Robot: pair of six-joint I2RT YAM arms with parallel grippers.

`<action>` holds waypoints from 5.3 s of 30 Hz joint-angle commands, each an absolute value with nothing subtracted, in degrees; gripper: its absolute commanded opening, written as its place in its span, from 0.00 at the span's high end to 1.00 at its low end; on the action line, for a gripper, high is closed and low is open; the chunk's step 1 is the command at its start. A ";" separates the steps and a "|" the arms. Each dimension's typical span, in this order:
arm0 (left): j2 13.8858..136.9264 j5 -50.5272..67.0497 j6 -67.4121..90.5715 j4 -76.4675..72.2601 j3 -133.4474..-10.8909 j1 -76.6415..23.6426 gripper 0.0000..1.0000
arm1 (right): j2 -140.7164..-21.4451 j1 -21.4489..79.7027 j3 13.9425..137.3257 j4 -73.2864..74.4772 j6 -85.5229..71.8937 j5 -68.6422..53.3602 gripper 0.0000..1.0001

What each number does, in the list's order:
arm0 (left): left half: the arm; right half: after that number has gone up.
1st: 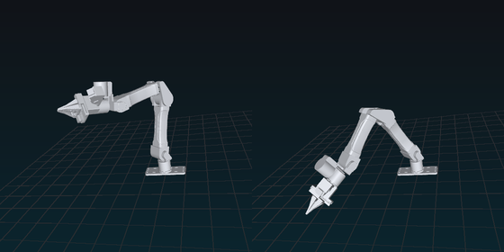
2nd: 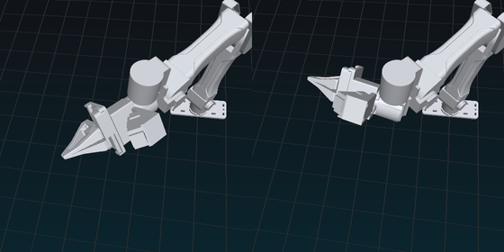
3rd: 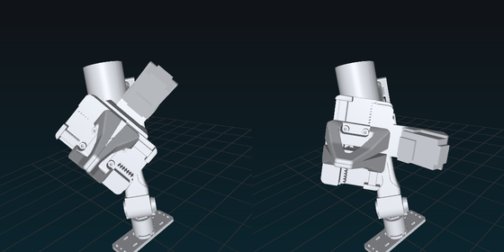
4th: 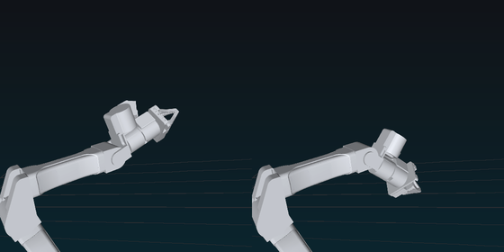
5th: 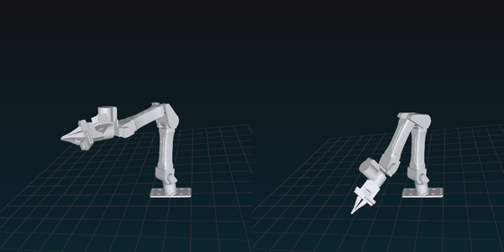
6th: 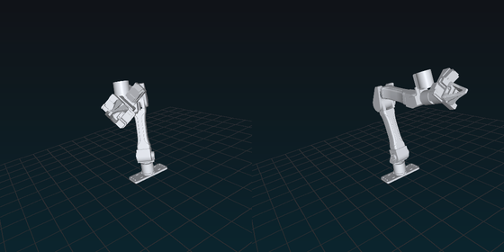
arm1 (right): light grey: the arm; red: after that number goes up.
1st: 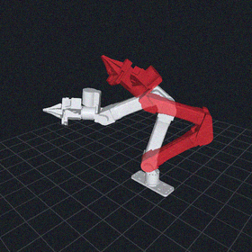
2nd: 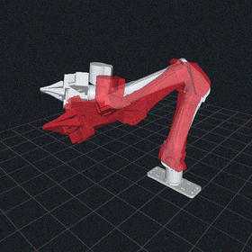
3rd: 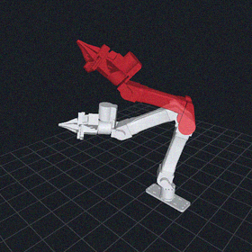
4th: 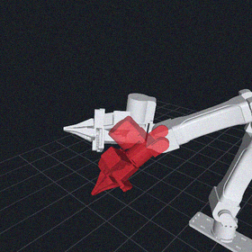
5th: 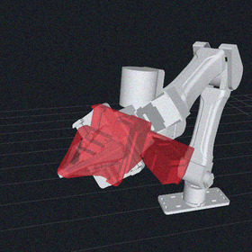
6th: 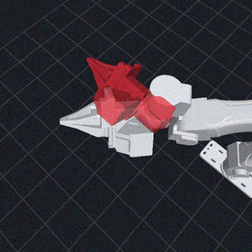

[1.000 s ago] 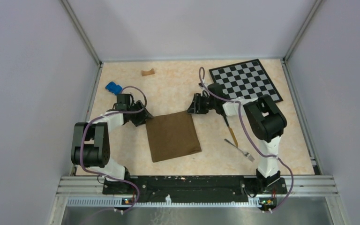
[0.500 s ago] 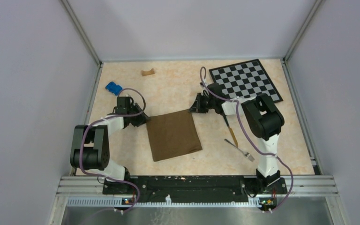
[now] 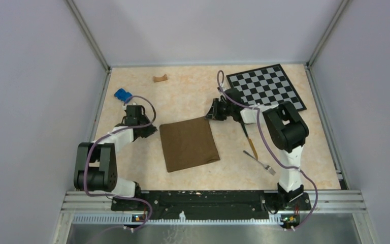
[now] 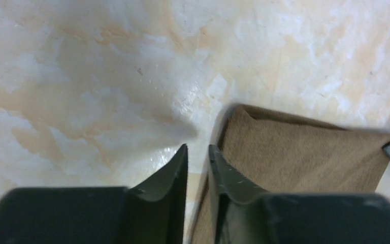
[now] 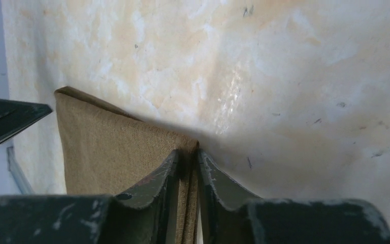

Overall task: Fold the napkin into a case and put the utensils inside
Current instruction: Smooth out the lower triangle-folded napkin at the center of the board, then fold the lower triangle-folded napkin at the center of the board.

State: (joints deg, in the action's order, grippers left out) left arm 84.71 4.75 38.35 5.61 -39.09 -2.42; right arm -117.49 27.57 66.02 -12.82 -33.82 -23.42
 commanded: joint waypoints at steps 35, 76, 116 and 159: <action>82.24 20.92 32.01 11.00 -47.99 -6.77 0.47 | -88.38 35.86 51.08 11.70 -16.29 -0.77 0.54; 60.81 15.39 27.85 20.65 -43.25 5.97 0.20 | -121.43 72.33 80.81 35.09 -19.71 22.01 0.62; 61.92 16.71 25.47 22.29 -43.31 6.05 0.11 | -122.01 67.15 96.80 51.10 -21.85 8.18 0.42; 76.93 29.13 69.34 -26.37 -18.24 -9.53 0.04 | -93.53 54.73 58.91 4.99 -29.53 -16.79 1.00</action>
